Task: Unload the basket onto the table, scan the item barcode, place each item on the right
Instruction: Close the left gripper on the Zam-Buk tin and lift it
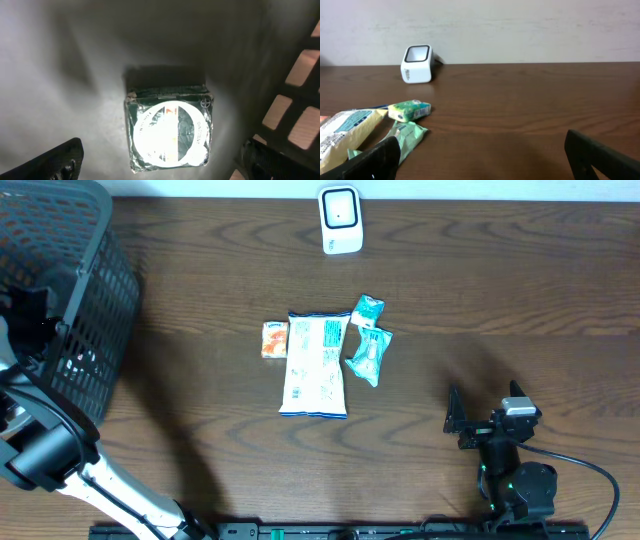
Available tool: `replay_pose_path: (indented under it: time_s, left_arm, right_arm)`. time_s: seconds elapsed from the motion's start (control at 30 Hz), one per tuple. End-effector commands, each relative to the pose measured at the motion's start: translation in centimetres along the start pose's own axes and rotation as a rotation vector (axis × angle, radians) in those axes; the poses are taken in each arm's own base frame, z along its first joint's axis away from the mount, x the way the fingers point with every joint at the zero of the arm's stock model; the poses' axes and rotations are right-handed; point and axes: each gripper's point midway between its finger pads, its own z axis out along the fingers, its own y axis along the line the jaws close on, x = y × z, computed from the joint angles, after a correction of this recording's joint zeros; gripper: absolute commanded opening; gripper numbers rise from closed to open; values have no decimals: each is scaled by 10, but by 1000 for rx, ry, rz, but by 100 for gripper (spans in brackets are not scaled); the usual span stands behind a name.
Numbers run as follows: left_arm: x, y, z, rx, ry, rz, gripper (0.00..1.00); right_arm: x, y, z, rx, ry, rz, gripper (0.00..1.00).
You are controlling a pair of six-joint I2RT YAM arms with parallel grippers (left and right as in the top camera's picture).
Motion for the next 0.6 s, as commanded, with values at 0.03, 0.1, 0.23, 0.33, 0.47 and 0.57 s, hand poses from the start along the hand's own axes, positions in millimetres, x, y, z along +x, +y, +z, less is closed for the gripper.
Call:
replay_pose_path:
  time_s: [0.03, 0.1, 0.23, 0.33, 0.47, 0.57]
  left_arm:
    - [11, -6, 12, 34, 25, 65, 99]
    - [14, -11, 17, 63, 25, 85, 99]
    - [19, -18, 27, 102, 22, 109, 99]
    - [20, -12, 32, 72, 25, 113, 98]
    - [18, -4, 33, 27, 24, 118, 93]
    - [17, -3, 33, 26, 21, 119, 93]
  right_arm:
    - [1, 2, 0, -10, 0, -8, 99]
    - [1, 2, 0, -10, 0, -8, 99]
    - [1, 2, 0, -10, 0, -8, 99]
    - [1, 2, 0, -10, 0, -8, 99]
    - [1, 2, 0, -10, 0, -8, 99]
    - [1, 2, 0, -10, 0, -8, 99]
